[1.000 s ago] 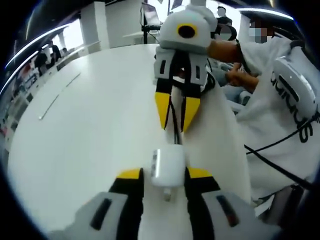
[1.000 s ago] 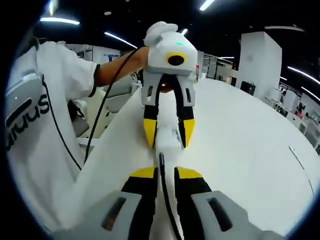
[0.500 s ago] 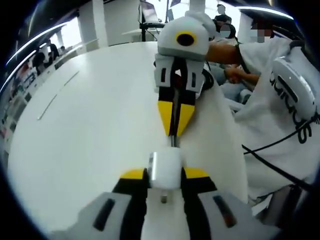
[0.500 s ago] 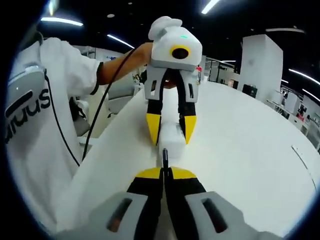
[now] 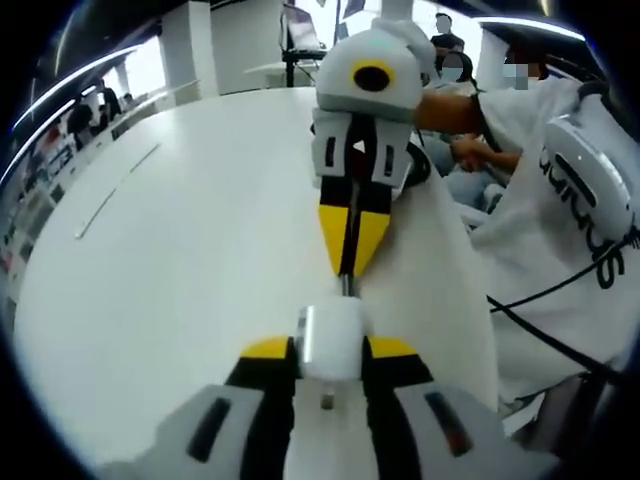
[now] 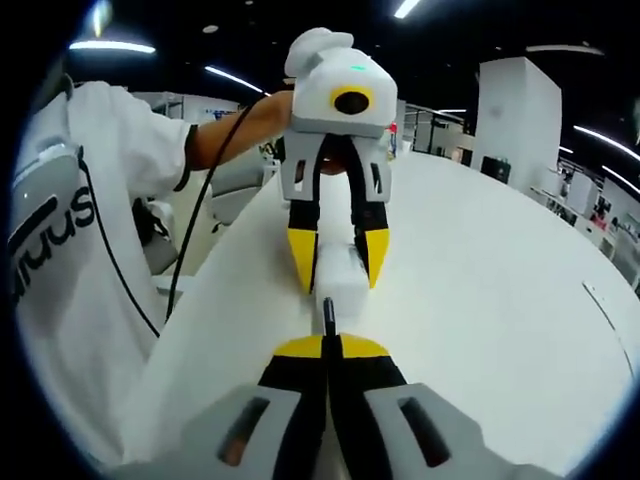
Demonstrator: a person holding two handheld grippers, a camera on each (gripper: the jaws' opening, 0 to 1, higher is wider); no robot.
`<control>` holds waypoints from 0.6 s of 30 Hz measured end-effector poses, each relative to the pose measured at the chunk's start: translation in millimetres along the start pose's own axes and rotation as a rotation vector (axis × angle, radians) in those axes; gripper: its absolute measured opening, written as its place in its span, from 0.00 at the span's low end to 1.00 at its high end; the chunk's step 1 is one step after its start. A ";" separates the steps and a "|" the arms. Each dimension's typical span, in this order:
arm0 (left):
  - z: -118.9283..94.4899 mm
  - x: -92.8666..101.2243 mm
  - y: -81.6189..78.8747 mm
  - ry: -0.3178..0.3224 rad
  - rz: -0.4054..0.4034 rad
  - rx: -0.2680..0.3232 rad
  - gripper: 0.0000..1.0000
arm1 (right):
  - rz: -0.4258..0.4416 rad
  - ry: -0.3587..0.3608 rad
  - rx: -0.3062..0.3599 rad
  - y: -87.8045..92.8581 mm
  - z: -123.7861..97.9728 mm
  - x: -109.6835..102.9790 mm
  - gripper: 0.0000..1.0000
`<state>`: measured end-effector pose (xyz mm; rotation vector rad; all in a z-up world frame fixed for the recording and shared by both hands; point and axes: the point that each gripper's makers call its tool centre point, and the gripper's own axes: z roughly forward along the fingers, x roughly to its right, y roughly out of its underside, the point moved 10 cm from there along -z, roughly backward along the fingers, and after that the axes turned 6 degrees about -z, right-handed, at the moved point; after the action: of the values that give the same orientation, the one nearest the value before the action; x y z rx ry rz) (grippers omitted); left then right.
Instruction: Plug the desk Type‑C cable into the charger adapter.
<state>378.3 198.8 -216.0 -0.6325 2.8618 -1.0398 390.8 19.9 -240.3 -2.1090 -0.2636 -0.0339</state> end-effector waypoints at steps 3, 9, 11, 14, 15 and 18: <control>0.0 -0.4 0.3 0.007 -0.005 0.008 0.24 | 0.020 -0.008 -0.007 -3.1 -1.5 -0.7 0.00; -0.1 -0.5 -0.2 0.012 -0.013 -0.001 0.25 | 0.037 -0.008 0.001 -0.7 -0.5 -1.2 0.01; 0.0 -1.2 -1.1 0.005 -0.014 -0.016 0.25 | 0.018 0.001 0.014 1.0 -0.5 -3.5 0.02; -1.0 -1.4 1.5 0.011 0.002 0.008 0.25 | 0.001 0.005 0.034 3.1 -0.6 -3.9 0.03; -1.0 -1.4 1.9 0.011 0.006 0.014 0.25 | -0.010 0.009 0.042 2.6 -1.0 -4.6 0.04; -1.0 0.9 1.8 0.007 0.050 0.051 0.26 | -0.008 0.016 0.063 -0.6 -2.3 -3.0 0.05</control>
<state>376.7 200.3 -216.2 -0.5520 2.8312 -1.1062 387.9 17.7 -238.9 -2.0448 -0.2604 -0.0465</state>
